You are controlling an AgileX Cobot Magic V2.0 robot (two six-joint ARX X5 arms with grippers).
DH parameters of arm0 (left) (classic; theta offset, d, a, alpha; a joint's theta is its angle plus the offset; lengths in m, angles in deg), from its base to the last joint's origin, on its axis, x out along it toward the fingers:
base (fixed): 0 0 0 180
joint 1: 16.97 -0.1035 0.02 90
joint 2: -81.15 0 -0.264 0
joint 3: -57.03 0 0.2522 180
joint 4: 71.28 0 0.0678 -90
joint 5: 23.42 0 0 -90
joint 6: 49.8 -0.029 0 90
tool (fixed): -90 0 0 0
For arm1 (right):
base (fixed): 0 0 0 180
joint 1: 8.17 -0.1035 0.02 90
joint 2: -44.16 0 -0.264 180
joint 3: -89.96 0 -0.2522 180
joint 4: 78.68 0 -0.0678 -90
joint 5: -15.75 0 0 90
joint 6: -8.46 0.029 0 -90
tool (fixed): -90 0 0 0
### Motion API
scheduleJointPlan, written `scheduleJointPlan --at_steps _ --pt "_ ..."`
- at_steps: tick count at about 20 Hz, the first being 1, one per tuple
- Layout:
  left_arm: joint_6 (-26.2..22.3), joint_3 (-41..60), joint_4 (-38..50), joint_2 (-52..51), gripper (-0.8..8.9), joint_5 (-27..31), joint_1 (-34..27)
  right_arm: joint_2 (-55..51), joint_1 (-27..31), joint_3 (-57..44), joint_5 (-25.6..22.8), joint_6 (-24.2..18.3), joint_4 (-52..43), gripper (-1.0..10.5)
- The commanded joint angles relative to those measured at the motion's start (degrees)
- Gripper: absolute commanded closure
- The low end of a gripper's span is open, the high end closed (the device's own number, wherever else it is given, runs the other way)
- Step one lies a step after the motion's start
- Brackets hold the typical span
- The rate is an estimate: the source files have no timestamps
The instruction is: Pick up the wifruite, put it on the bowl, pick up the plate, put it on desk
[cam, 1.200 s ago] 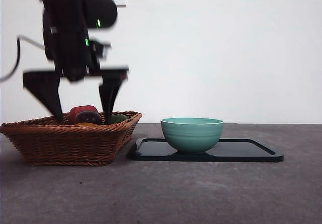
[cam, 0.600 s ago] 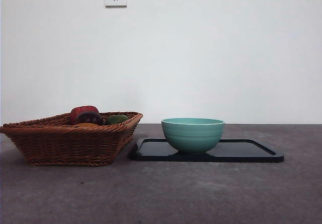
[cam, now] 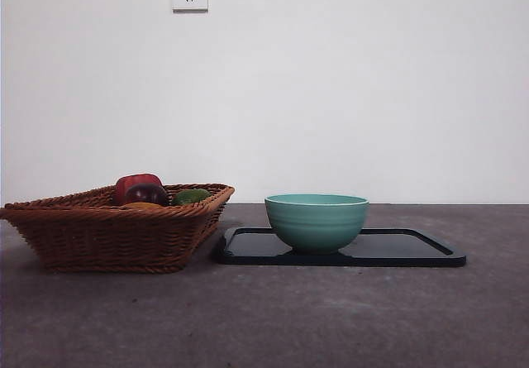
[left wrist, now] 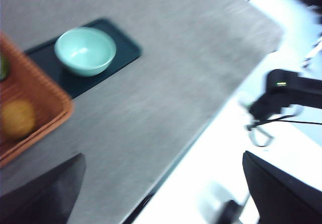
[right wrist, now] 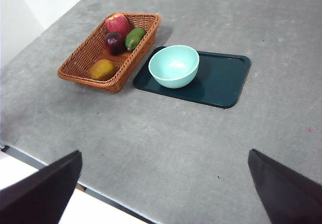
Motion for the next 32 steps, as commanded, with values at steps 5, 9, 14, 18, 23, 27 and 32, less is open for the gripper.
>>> scheduleJointPlan --at_steps 5,9,14,18,23,27,32 --pt "-1.0 -0.3 -0.5 -6.7 2.41 -3.3 1.9 0.5 -0.2 0.6 0.0 4.0 4.3 3.9" --pt "-0.5 -0.2 -0.7 -9.0 2.43 -3.9 2.6 4.4 -0.2 0.6 3.1 7.4 4.3 3.9" --pt "-0.5 1.6 -0.8 -11.1 2.47 -3.9 2.7 17.0 -0.2 0.6 3.5 8.2 4.3 3.9" --pt "-0.5 4.6 -0.6 -12.9 2.47 -3.9 2.7 30.1 -0.2 0.6 3.1 6.5 3.2 3.9" --pt "-1.2 4.7 -0.4 -13.2 2.47 -3.9 2.7 43.9 -0.3 0.6 5.6 7.0 -13.1 3.9" --pt "-1.2 4.7 -0.4 -13.2 2.47 -3.9 2.7 55.5 -0.3 0.9 10.8 9.0 -24.9 3.9" --pt "-1.7 4.7 -0.4 -13.2 2.47 -3.9 2.7 68.8 -0.3 5.9 10.3 9.6 -28.9 3.9"
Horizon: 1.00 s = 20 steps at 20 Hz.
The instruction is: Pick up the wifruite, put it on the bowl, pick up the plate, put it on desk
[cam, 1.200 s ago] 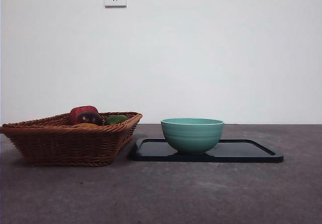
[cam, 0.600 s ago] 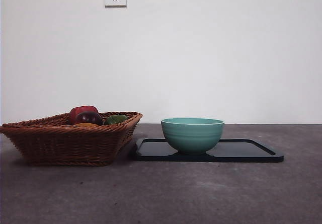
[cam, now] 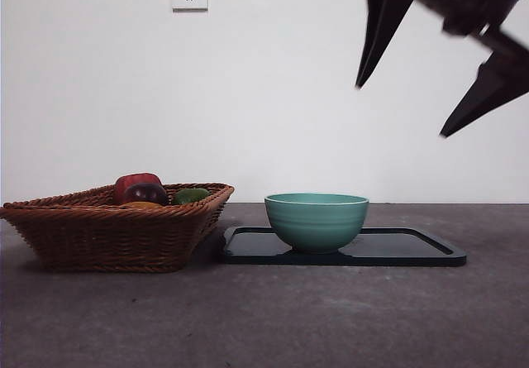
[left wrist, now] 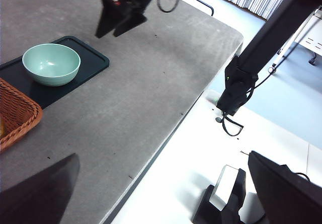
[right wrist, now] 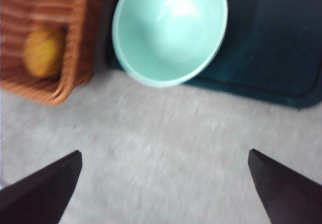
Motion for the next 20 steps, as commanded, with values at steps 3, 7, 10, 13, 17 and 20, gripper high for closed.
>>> scheduleJointPlan --at_steps 3,7,10,13,17,20 --pt "-2.2 -0.8 0.7 -0.1 2.47 -0.3 0.4 11.9 -0.3 10.0 -2.4 0.2 -0.5 3.9" --pt "-2.2 -0.8 0.7 -0.1 2.47 -0.3 0.4 22.5 -0.3 19.3 -5.8 -0.3 2.7 3.9" --pt "-2.2 -0.8 0.7 -0.1 2.47 -0.3 0.4 29.4 -0.7 24.8 -6.8 -0.9 5.2 4.0" --pt "-2.2 -0.8 0.6 -0.1 2.47 -0.3 0.4 33.5 -1.5 26.5 -9.2 -0.9 5.8 4.1" --pt "-2.2 -0.8 0.6 -0.1 2.47 -0.3 0.4 36.6 -2.1 26.5 -9.4 -1.0 6.3 6.8" --pt "-2.2 -0.8 0.6 -0.1 2.47 -0.3 0.4 36.8 -2.4 26.5 -9.5 -1.1 5.9 9.4"
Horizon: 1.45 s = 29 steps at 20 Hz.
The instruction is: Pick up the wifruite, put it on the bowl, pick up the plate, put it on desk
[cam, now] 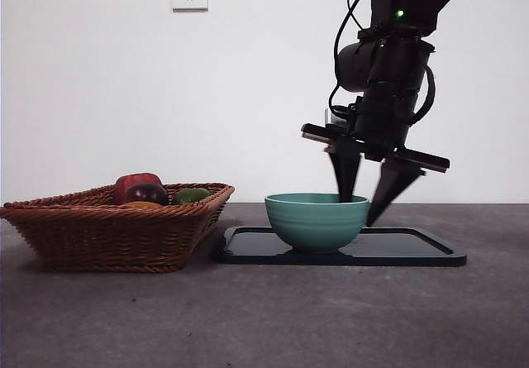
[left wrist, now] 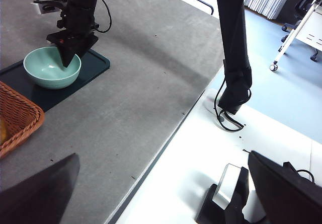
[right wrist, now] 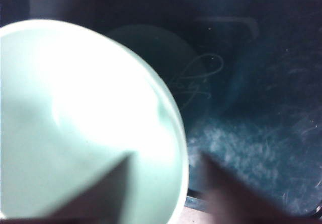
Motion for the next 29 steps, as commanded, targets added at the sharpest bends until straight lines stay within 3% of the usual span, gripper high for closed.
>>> scheduleJointPlan --at_steps 1,8,15,23,29 --pt "-0.7 -0.8 0.6 0.0 2.47 -0.3 0.4 1.3 -0.6 1.3 -0.3 -0.5 -0.6 9.4" --pt "-0.7 -0.8 0.6 0.0 2.47 -0.3 0.4 -3.6 -0.9 3.0 -1.6 0.8 -1.1 9.4" --pt "-0.7 -0.8 0.6 0.0 2.47 -0.3 0.4 -13.3 -2.2 2.9 -9.0 -4.3 14.2 9.4" --pt "-0.7 -0.8 0.6 0.0 2.47 -0.3 0.4 -22.9 -10.9 0.5 -9.0 -5.3 19.0 9.4" --pt "-0.7 -0.8 0.6 0.0 2.47 -0.3 0.4 -29.4 -18.5 -12.5 -8.8 -3.0 14.7 9.4"
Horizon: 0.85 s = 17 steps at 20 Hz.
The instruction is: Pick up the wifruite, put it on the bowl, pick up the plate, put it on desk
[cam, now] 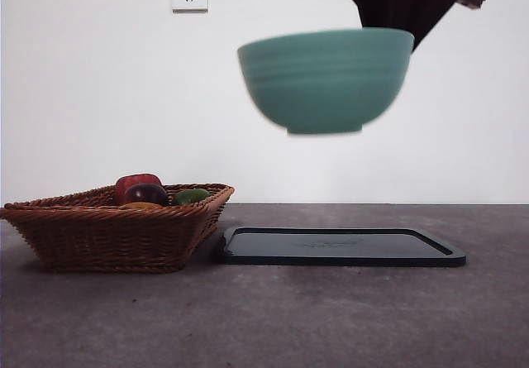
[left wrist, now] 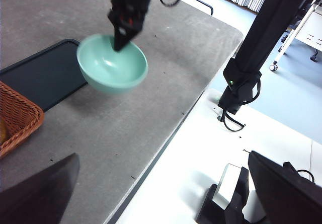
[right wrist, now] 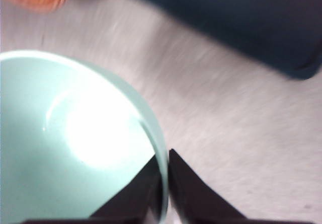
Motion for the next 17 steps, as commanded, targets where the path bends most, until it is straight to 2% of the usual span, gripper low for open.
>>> scheduleJointPlan --at_steps 1,8,17 --pt "-0.6 -0.8 0.6 0.0 2.47 -0.3 0.4 -1.1 -2.3 -5.8 0.1 2.8 -3.9 9.4" --pt "-0.5 -0.8 0.5 0.0 2.47 -0.3 0.4 -1.5 -5.0 -22.4 0.3 9.8 -19.3 9.4" --pt "-0.5 -0.8 0.5 0.0 2.47 -0.3 0.4 -1.5 -5.1 -32.2 0.2 11.8 -26.6 9.4"
